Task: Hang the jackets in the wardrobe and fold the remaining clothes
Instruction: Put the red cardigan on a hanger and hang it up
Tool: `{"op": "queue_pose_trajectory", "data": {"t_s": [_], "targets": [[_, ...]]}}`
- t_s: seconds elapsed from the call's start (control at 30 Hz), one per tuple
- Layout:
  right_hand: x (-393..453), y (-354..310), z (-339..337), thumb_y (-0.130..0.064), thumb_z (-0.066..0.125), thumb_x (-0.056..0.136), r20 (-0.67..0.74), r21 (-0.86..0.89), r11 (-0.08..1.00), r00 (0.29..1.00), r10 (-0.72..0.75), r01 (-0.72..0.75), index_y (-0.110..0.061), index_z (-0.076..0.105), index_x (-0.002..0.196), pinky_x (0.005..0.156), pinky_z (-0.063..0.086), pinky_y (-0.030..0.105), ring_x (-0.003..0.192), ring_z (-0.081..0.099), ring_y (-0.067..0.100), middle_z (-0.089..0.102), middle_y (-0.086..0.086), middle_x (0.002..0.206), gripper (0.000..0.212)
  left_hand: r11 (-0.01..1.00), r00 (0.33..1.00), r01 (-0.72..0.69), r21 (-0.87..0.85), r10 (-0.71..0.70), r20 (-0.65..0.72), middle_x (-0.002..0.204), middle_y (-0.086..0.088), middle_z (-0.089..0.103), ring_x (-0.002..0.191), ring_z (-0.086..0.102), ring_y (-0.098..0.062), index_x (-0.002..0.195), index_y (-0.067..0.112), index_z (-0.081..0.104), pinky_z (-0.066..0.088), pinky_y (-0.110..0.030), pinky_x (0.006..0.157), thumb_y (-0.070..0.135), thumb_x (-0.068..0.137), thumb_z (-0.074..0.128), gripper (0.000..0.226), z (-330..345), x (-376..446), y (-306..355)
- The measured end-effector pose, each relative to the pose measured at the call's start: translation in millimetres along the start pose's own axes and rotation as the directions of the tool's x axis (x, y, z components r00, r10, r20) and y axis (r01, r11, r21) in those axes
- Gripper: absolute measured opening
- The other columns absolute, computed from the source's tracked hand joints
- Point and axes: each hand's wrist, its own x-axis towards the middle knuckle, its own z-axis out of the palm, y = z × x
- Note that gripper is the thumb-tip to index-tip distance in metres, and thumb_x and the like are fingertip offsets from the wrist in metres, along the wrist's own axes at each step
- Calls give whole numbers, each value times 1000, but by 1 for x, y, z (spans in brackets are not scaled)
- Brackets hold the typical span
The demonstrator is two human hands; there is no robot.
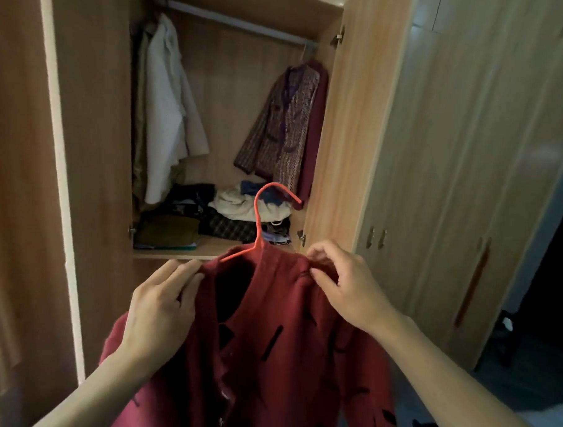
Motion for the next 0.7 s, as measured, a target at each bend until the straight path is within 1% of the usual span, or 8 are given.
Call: {"op": "queue_pose_trajectory", "data": {"t_s": [0.07,0.13,0.2,0.27,0.33,0.47,0.6,0.7], "targets": [[19,20,3,-18,60,93,59,-102,994,997,44,-37,-28,63,107,84,50,26,93,64,6,67,-15,97,17,999,999,-36,25,35,3,86,2,65,75,61,-11,101,4,72,50,-26,69,13,93,58,19,12,13,-8],[37,41,4,-23,59,93,101,-263,964,992,78,-49,-23,66,96,79,50,37,87,63,15,66,-9,91,8,997,998,-54,46,54,17,84,3,63,72,60,-11,101,4,73,49,-26,67,14,92,59,19,25,29,-16],[54,62,5,-20,59,92,102,-320,947,992,70,-34,-16,66,88,78,49,41,84,60,19,63,-3,86,8,996,998,-61,62,59,33,83,4,62,72,60,-9,101,3,73,50,-24,67,14,91,60,20,41,44,-23],[71,79,9,-12,59,91,78,-206,979,997,22,-5,-13,69,91,80,48,37,85,59,15,62,-2,87,10,994,997,-68,84,64,47,83,5,62,72,60,-8,100,2,73,50,-23,67,14,90,60,20,58,59,-30],[86,93,14,-7,61,91,16,-2,1000,1000,2,-2,-17,72,98,81,49,28,87,60,8,63,-5,89,16,992,997,-69,104,64,48,83,6,61,72,59,-6,101,4,72,49,-20,68,12,92,61,16,74,72,-39],[116,126,23,-16,67,92,11,213,977,999,-37,34,-24,73,109,89,47,18,100,64,4,67,-15,99,20,990,998,-27,138,20,52,85,10,60,80,59,0,102,7,71,43,-5,72,3,88,67,15,99,87,-61],[142,148,36,-33,69,90,41,300,954,998,-39,25,-27,74,106,88,46,16,99,65,5,68,-17,98,18,988,997,-16,156,5,72,86,12,59,81,59,2,102,9,71,41,-3,73,3,87,67,16,115,98,-80],[168,159,55,-26,72,88,-79,141,988,995,-54,64,-24,70,100,80,43,15,92,61,3,63,-17,93,12,987,997,-29,158,17,81,86,11,59,78,59,0,102,10,70,45,-10,71,6,91,67,13,128,113,-90]]}}
